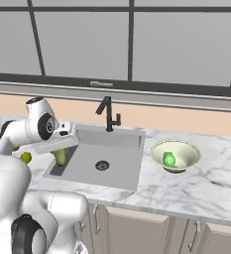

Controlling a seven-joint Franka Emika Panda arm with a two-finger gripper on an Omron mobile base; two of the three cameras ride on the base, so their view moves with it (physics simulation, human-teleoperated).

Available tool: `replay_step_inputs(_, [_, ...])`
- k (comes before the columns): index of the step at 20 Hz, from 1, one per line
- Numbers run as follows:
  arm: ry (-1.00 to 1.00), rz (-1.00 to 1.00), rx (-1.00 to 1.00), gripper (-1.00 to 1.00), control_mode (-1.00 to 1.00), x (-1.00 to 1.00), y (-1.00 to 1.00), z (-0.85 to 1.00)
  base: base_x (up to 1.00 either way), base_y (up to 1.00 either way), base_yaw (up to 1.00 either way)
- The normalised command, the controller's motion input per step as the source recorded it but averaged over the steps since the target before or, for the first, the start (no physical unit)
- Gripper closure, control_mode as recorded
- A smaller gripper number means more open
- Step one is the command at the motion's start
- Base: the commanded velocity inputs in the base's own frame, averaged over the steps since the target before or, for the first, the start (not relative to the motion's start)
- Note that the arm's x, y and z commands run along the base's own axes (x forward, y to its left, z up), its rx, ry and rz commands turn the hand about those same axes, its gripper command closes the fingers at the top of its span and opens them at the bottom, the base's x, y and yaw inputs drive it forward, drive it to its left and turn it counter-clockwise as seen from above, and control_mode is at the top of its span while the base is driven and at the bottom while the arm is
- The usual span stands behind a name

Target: There is a mixed pile of frozen fruits and vegetables on the counter. Locate all the frozen vegetables and place the items in a bowl on the counter. Take all the frozen fruits and defrost them in a running sink.

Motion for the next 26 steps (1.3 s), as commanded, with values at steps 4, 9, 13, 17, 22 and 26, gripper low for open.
replay_step_inputs(4, [0.0, -0.12, 0.0, 1.0, -1.0, -0.23, -0.93, 0.26, 0.0, 0.0, 0.0])
replay_step_inputs(9, [0.0, -0.16, 0.0, 1.0, -1.0, -0.04, -0.95, 0.0, 0.0, 0.0, 0.0])
replay_step_inputs(13, [0.05, -0.19, 0.01, 1.0, -1.0, 0.0, -0.98, -0.02, 0.0, 0.0, 0.0])
replay_step_inputs(17, [0.05, -0.18, 0.0, 1.0, -1.0, 0.01, -0.99, 0.0, 0.0, 0.0, 0.0])
replay_step_inputs(22, [0.03, -0.11, 0.01, 1.0, -1.0, 0.24, -0.94, 0.06, 0.0, 0.0, 0.0])
replay_step_inputs(26, [0.02, 0.0, 0.04, 1.0, -1.0, 0.27, -0.46, 0.51, 0.0, 0.0, 0.0])
